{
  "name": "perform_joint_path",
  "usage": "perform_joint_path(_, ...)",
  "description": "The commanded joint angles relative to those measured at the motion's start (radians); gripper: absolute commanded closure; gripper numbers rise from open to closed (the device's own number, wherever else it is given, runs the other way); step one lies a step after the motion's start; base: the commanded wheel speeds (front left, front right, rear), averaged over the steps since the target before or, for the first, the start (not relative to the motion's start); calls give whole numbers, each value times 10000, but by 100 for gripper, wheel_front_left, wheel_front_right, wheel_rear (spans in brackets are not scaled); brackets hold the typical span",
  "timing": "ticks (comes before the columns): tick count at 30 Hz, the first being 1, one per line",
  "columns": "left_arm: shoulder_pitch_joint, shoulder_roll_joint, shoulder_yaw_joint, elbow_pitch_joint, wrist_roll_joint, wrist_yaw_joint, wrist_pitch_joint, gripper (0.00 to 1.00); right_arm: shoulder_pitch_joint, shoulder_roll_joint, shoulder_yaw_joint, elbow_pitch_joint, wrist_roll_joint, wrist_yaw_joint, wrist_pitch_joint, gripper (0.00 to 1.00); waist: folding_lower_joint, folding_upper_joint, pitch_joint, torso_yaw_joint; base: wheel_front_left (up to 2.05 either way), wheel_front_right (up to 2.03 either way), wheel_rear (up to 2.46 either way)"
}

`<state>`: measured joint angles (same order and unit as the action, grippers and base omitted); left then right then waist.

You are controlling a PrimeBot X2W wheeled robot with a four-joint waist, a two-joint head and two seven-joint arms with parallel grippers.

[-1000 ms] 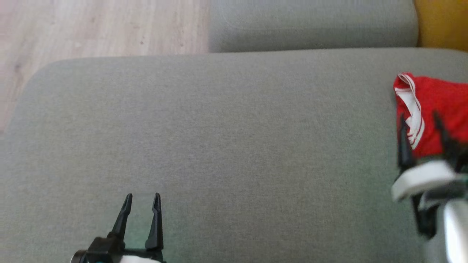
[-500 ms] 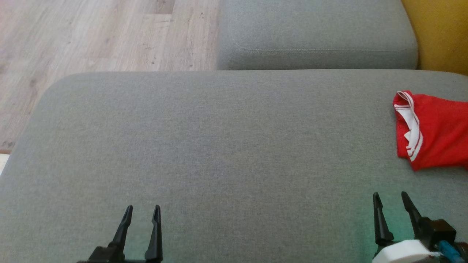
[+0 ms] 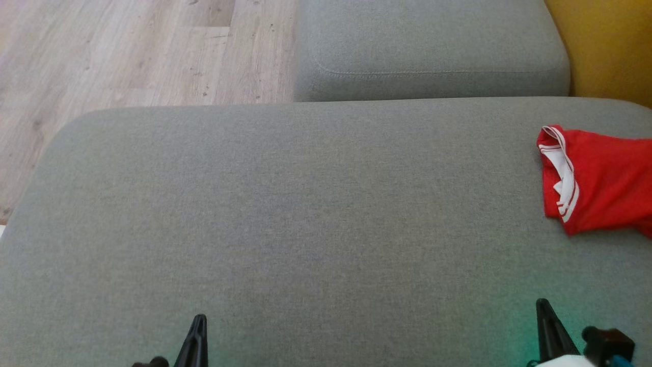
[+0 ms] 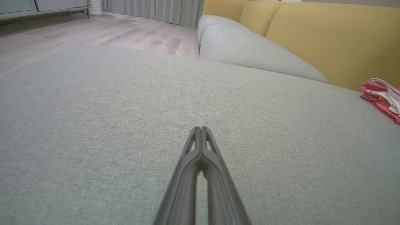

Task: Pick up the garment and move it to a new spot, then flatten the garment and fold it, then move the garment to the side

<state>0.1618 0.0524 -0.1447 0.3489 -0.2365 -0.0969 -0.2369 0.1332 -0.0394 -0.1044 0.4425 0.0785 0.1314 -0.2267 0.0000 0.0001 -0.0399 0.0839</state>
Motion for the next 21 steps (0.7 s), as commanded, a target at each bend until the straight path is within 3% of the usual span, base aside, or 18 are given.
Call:
perform_joint_path(1, -370, 21, 98, -326, -306, -16, 66, 100, -355, -19, -60, -332, 347, 0, 91, 100, 0, -1, 6, -11, 0, 0, 0)
perform_joint_path(21, -794, 76, 458, -428, -2766, -75, 614, 100, -668, -35, -9, -684, 3028, -2, 628, 100, 0, -1, 81, -158, 0, 0, 0)
